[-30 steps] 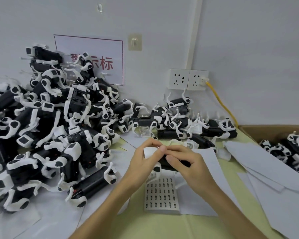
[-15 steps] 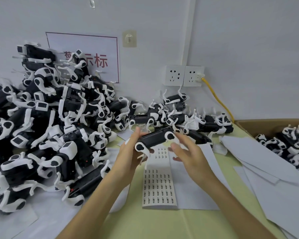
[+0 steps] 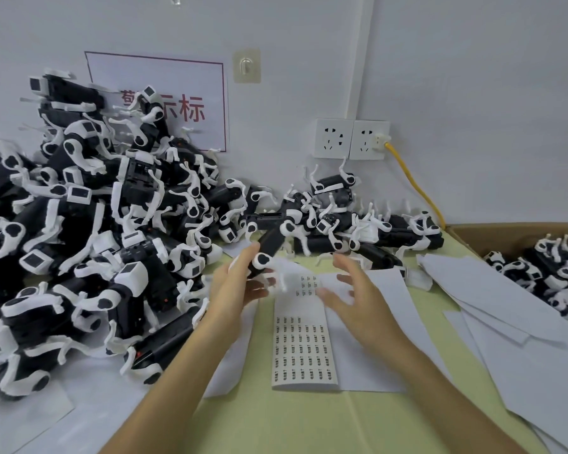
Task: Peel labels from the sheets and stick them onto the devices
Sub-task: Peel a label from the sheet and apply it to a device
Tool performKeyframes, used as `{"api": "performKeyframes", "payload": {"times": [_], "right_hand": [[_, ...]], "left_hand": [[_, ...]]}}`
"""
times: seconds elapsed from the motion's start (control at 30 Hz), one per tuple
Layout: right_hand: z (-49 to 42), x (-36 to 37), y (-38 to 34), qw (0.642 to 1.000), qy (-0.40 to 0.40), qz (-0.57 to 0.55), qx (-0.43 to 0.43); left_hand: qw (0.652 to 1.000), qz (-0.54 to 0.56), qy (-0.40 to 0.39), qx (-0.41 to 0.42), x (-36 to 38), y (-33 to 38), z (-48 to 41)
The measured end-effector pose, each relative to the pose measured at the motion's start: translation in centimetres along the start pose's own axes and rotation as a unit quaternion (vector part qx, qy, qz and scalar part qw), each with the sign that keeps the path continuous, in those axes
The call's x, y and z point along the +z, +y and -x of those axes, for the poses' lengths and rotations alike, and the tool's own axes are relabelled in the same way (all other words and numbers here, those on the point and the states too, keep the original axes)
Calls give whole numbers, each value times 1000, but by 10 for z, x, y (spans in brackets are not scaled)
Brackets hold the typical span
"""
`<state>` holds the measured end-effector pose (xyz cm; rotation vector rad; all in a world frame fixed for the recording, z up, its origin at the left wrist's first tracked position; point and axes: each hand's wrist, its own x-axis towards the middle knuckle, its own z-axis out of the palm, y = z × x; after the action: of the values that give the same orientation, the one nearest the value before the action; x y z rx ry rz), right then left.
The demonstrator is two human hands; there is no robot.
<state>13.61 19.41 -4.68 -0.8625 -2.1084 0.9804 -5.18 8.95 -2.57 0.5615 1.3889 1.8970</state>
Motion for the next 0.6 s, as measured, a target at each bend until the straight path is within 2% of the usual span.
{"api": "performKeyframes", "payload": {"times": [0.1, 0.23, 0.4, 0.47, 0.6], "right_hand": [[3, 10, 11, 984, -63, 162, -27], [1, 17, 17, 956, -133, 262, -15], [1, 10, 9, 979, -101, 174, 12], [3, 9, 5, 991, -86, 97, 25], [4, 10, 0, 997, -7, -42, 62]], "left_hand": [[988, -109, 77, 80, -3, -7, -2], [970, -198, 74, 121, -3, -15, 0], [943, -290, 76, 144, 1, -19, 1], [935, -309, 76, 157, 2, -19, 2], [930, -311, 72, 181, 2, -19, 3]]}}
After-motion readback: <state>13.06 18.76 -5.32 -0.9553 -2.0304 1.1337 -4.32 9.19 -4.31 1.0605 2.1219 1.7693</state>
